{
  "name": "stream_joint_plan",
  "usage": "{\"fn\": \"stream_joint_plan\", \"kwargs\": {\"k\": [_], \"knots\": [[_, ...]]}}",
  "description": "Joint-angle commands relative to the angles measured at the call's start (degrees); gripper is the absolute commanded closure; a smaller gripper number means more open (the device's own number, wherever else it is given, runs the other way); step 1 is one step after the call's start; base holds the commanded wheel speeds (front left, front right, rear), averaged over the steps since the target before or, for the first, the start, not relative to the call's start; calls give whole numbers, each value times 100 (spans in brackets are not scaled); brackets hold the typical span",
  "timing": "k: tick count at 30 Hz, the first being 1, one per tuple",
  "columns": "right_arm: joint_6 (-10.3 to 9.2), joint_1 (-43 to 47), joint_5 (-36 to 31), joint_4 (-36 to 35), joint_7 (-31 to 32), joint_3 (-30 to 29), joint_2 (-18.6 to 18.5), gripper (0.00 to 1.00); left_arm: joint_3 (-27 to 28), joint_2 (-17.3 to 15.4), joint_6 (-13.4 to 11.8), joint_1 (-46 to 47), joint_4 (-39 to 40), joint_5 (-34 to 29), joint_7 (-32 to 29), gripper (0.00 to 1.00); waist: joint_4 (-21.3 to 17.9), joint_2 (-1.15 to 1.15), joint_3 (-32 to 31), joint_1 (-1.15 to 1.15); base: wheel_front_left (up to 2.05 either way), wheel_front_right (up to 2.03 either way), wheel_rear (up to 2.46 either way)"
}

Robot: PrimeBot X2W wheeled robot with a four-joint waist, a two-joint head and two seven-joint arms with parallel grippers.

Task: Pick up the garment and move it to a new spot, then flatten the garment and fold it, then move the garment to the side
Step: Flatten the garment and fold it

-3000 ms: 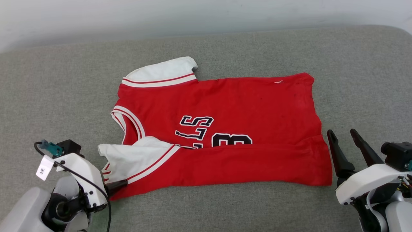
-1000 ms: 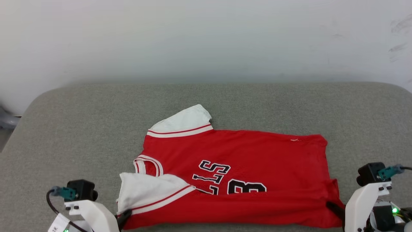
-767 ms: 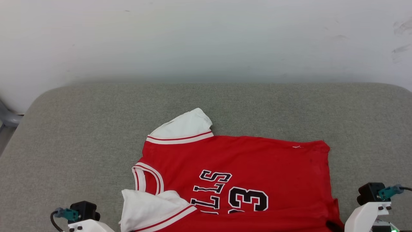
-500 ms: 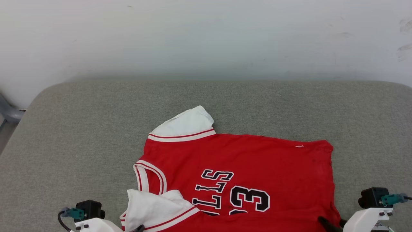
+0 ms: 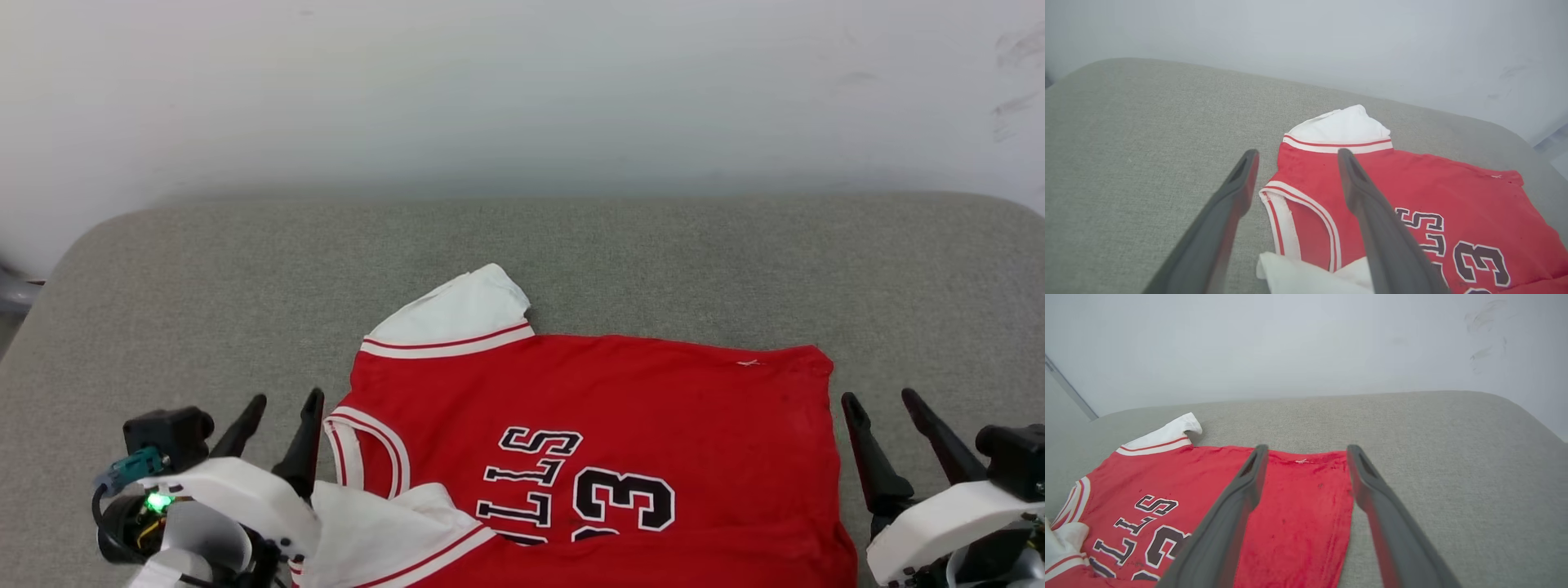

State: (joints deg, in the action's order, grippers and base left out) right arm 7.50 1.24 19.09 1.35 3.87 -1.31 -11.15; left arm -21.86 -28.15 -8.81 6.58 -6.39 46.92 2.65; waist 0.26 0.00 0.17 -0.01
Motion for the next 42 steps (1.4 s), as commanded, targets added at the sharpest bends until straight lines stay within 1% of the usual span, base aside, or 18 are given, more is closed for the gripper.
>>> {"fn": "stream_joint_plan", "kwargs": {"k": [1, 4, 8, 13, 16, 18, 21, 25, 27, 30, 33, 38, 42], "knots": [[-2, -98, -62, -85, -86, -46, 38, 0, 1, 27, -17, 136, -8, -87, 104, 0, -34, 0, 103, 1, 0, 0, 0], [-2, -216, -182, -231, -131, -139, 136, 0, -21, 56, -24, 418, -11, -254, 254, 0, -119, 0, 368, 1, 0, 0, 0], [-2, -457, -278, -386, -166, -227, 228, 0, -21, 61, 83, 949, -97, -351, 241, 0, -280, 0, 859, 1, 0, 0, 0], [-2, -836, -396, -523, -255, -230, 300, 0, -79, 36, 325, 1832, -442, -397, 20, 0, -507, 0, 1415, 1, 0, 0, 0], [-2, -1020, -436, -571, -292, -220, 332, 0, -148, -8, 541, 2411, -730, -351, -300, 0, -642, 0, 1649, 1, 0, 0, 0], [-2, -1124, -470, -590, -333, -215, 345, 0, -229, -44, 730, 2811, -964, -297, -622, 0, -722, 0, 1769, 1, 0, 0, 0], [-2, -1258, -486, -578, -344, -195, 356, 0, -384, -117, 1019, 3419, -1371, -159, -1342, 0, -838, 0, 1911, 1, 0, 0, 0], [-2, -1408, -472, -511, -358, -128, 367, 0, -653, -220, 1326, 4176, -1874, 101, -2632, 0, -1014, 0, 2079, 1, 0, 0, 0], [-2, -1473, -455, -479, -378, -93, 379, 0, -760, -270, 1404, 4487, -2069, 228, -3228, 0, -1108, 0, 2160, 1, 0, 0, 0], [-2, -1532, -410, -417, -430, -58, 418, 0, -925, -332, 1443, 4847, -2325, 329, -4002, 0, -1234, 0, 2284, 1, 0, 0, 0], [-2, -1561, -372, -360, -479, -11, 467, 0, -1057, -398, 1432, 5108, -2545, 298, -4506, 0, -1361, 0, 2419, 1, 0, 0, 0], [-3, -1597, -285, -247, -543, 14, 530, 0, -1256, -493, 1345, 5373, -2926, 117, -4937, 0, -1514, 0, 2641, 1, 0, 0, 0], [-3, -1632, -210, -164, -579, 38, 555, 0, -1454, -439, 1246, 5282, -3326, 107, -5405, 0, -1596, 0, 2739, 1, 0, 0, 0]]}}
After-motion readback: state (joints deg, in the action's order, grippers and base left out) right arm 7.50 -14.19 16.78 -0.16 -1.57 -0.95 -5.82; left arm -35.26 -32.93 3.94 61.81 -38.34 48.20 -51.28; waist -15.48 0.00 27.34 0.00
